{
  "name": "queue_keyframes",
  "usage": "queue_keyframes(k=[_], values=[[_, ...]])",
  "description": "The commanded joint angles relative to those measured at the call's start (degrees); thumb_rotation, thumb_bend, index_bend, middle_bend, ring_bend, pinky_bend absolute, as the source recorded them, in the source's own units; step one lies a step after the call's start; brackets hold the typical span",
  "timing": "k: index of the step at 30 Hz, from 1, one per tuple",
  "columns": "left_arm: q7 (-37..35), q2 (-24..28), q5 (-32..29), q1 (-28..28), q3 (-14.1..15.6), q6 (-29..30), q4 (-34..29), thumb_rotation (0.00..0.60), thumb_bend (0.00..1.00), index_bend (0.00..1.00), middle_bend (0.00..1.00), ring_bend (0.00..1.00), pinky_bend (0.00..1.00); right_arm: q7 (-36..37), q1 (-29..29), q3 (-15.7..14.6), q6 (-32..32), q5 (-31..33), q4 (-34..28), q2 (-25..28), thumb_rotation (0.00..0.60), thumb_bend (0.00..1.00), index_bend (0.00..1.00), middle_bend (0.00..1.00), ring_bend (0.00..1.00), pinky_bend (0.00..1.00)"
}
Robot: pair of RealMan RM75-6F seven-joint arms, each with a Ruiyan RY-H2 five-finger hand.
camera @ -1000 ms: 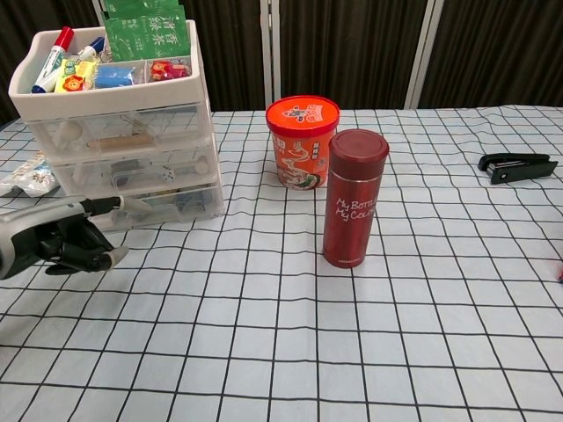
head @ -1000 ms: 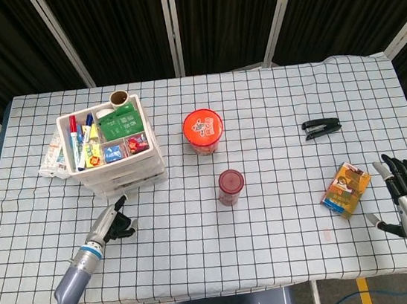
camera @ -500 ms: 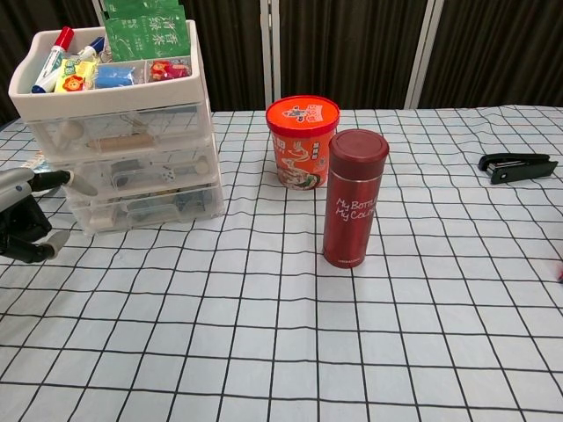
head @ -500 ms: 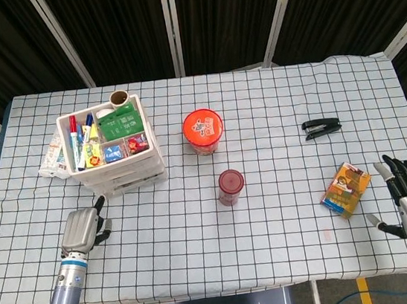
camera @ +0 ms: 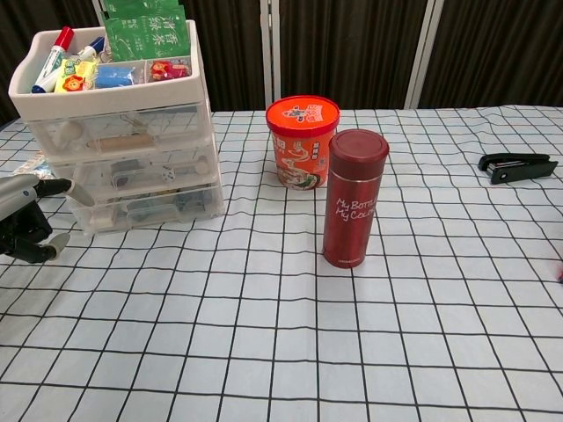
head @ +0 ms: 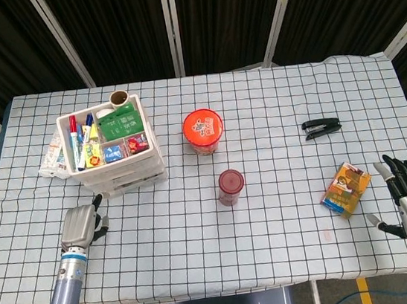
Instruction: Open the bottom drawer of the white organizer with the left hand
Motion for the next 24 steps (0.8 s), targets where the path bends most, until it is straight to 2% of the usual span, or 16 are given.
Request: queue_keyframes(k=[1,24], values=[[-0.3,-0.3,-0.2,-0.2,0.0,0.1,0.6,0.600,0.55,0.24,0.97,1.00,0.93,-0.1,0.0,0.0,-0.1,0.0,0.0,0.0,0.600,0.05,0.02,0.00,0.00,0.00],[1.3,-1.7,-3.2,-2.5,-0.3,-0.8,2.5,0.600,0.55,0.25,0.97,1.00,0.93,-0.1,0.0,0.0,-0.3,0.2,-0.2,0.0,0.600,0.05,0.02,0.00,0.00,0.00]])
